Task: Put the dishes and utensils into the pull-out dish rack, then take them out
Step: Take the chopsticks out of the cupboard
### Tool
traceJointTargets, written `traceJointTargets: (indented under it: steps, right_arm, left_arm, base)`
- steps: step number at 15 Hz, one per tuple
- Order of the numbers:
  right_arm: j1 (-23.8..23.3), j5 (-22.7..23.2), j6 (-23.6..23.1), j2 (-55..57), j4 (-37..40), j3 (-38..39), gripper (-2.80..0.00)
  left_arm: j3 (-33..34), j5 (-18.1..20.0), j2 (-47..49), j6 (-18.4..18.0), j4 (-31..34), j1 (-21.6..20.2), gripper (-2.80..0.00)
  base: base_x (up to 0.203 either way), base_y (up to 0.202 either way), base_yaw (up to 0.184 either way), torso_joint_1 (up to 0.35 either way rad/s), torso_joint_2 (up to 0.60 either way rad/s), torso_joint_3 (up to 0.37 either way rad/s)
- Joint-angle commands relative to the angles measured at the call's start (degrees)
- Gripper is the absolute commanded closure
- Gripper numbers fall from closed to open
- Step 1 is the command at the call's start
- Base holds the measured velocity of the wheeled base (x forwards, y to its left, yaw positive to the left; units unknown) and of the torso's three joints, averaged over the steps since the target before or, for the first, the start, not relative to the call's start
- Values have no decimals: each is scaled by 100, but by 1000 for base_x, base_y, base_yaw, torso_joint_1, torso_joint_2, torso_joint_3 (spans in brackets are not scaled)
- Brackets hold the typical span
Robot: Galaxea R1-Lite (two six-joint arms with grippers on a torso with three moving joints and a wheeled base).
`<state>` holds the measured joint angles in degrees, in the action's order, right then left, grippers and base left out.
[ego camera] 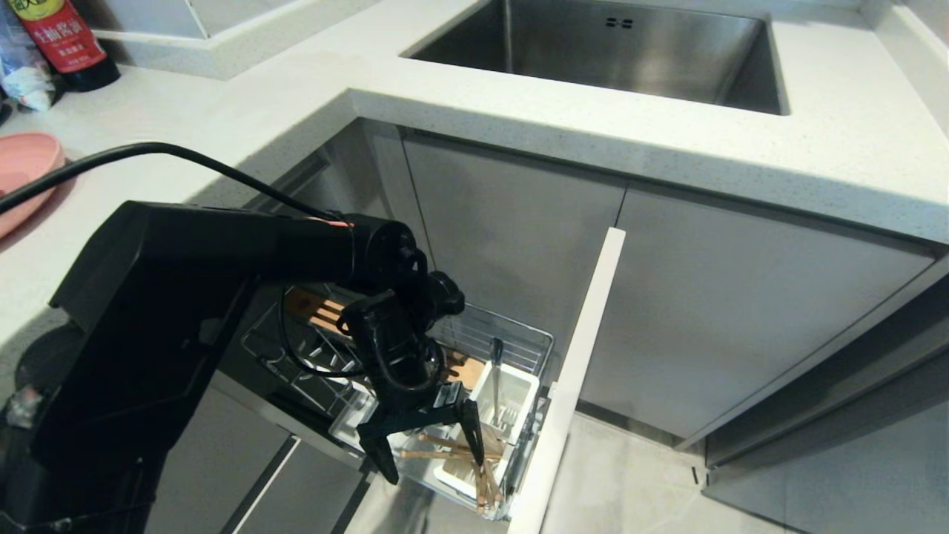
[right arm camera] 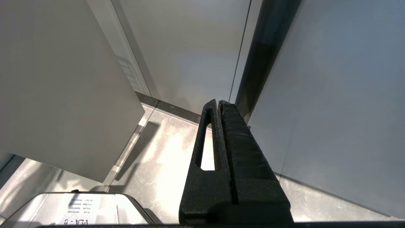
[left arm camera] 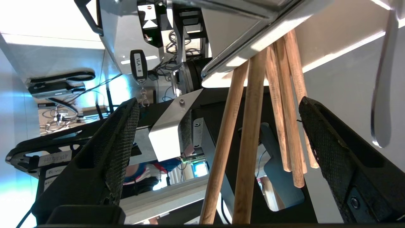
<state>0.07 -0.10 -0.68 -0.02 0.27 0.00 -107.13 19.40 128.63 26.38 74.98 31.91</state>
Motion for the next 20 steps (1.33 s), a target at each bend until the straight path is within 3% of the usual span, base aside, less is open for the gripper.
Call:
traceJointTargets:
  steps: [1, 3, 4, 16, 20]
  right_arm:
    - [1, 1, -2, -1, 0, 0, 0]
    - [1, 1, -2, 2, 8, 0, 0]
    - [1, 1, -2, 2, 1, 0, 0]
    - [1, 1, -2, -5, 0, 0, 0]
    - [1, 1, -2, 0, 0, 0, 0]
  left_arm:
    - [-18, 12, 13, 23, 43, -2, -280]
    - [-18, 11, 4, 25, 51, -1, -280]
    - [-43, 13, -7, 33, 45, -1, 0]
    - [-106, 159, -164, 79, 59, 100, 0]
    - [-117, 187, -455, 78, 370, 204, 0]
  base:
    - [0, 0, 0, 0, 0, 0]
    - [0, 0, 0, 0, 0, 0]
    - [0, 0, 0, 0, 0, 0]
    - [0, 0, 0, 0, 0, 0]
    - [0, 0, 0, 0, 0, 0]
